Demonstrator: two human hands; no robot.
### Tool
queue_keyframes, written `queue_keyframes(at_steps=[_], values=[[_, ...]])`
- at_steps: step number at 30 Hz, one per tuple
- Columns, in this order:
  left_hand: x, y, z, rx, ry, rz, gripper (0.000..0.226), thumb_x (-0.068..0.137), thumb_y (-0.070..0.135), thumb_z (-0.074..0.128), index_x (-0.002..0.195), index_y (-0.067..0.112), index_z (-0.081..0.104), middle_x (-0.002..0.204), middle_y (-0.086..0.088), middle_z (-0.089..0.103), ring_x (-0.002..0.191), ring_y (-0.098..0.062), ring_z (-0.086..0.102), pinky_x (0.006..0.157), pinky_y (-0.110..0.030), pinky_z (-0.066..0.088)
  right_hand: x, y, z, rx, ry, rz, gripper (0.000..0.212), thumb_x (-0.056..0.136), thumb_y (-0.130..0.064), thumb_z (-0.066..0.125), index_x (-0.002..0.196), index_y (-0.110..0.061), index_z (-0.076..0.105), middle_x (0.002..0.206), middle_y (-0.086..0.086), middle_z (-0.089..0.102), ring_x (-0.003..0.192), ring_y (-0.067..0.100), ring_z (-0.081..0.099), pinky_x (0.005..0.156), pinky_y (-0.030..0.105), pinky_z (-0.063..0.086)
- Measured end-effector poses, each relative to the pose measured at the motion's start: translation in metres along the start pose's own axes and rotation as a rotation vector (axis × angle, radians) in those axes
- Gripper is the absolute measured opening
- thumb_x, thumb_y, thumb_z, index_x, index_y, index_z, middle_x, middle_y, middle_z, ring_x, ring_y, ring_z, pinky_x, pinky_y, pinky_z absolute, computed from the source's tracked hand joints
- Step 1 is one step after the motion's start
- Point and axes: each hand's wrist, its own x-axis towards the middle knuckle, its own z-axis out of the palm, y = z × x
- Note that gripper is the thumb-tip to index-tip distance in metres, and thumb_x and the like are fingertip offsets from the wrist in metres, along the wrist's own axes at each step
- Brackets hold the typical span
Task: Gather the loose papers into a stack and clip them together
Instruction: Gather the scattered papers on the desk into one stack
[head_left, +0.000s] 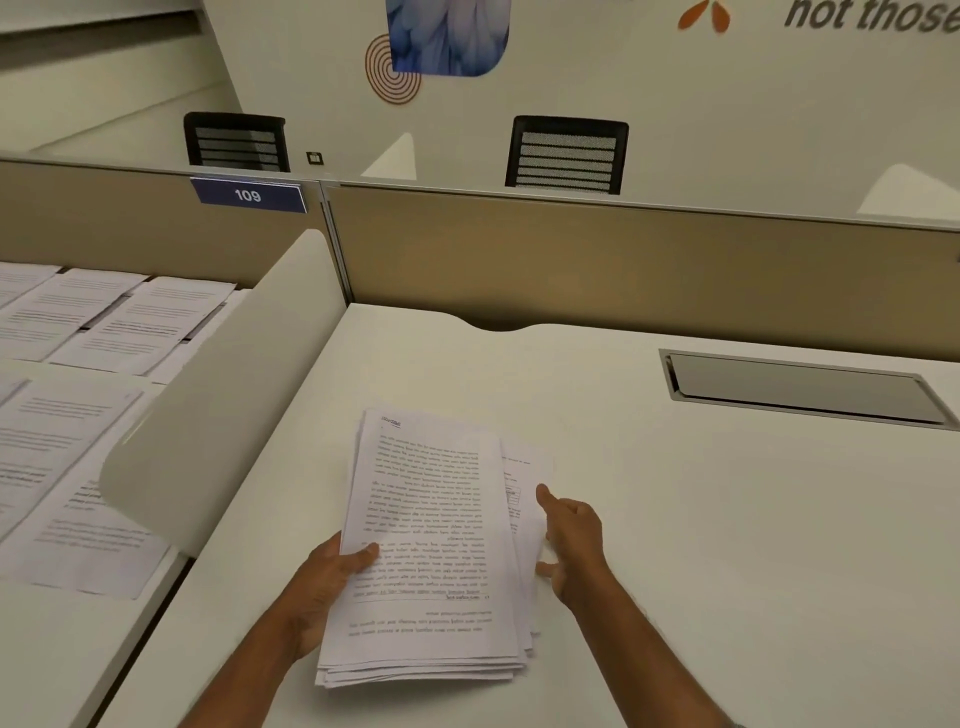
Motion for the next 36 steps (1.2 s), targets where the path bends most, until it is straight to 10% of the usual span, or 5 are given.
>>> queue_keyframes(at_steps=[12,18,25,30,36], values=[[0.000,-0.003,-0.001,0.025,0.034,-0.016,0.032,0.097,0.011,0.064,0.129,0.015,0.063,0.117,-0.018,0.077,0.105,-0.044,0.073,0.094,-0.060,0.057,0.017,0.019,-0.006,-0.294,0.020,-0.071,0.022,0.089,-0.018,0.075,0.084,-0.009,0.055,0.081,0.012,0.060,0.065,0.026,0.053,0.063,0.039,0.053],[-0.010,-0.008,-0.008,-0.042,0.028,-0.037,0.035,0.095,0.010,0.065,0.130,0.015,0.064,0.120,-0.019,0.076,0.108,-0.044,0.073,0.090,-0.056,0.059,0.018,0.027,-0.023,-0.539,-0.055,-0.225,0.008,0.090,-0.009,0.063,0.094,-0.003,0.068,0.097,0.008,0.075,0.086,0.028,0.072,0.070,0.036,0.057],[-0.032,-0.007,-0.027,-0.104,0.046,-0.035,0.037,0.090,0.011,0.067,0.126,0.014,0.066,0.120,-0.019,0.076,0.104,-0.041,0.075,0.080,-0.047,0.063,0.019,-0.003,-0.103,-0.380,0.005,-0.315,0.013,0.089,-0.002,0.063,0.084,-0.005,0.073,0.083,0.010,0.076,0.066,0.020,0.062,0.061,0.030,0.049],[-0.035,-0.009,-0.009,-0.097,0.054,-0.037,0.042,0.090,0.010,0.067,0.131,0.012,0.064,0.124,-0.021,0.074,0.110,-0.044,0.072,0.103,-0.058,0.051,0.019,-0.041,-0.196,-0.241,0.118,-0.380,0.014,0.094,-0.002,0.064,0.088,-0.010,0.074,0.090,0.012,0.074,0.069,0.020,0.063,0.062,0.030,0.049],[-0.034,-0.013,0.055,-0.078,0.000,-0.021,0.040,0.089,0.011,0.068,0.129,0.014,0.065,0.121,-0.020,0.075,0.105,-0.043,0.074,0.079,-0.049,0.063,0.007,-0.073,-0.277,-0.159,0.084,-0.361,0.014,0.097,-0.009,0.064,0.104,-0.012,0.076,0.099,0.006,0.080,0.083,0.024,0.070,0.067,0.033,0.055]])
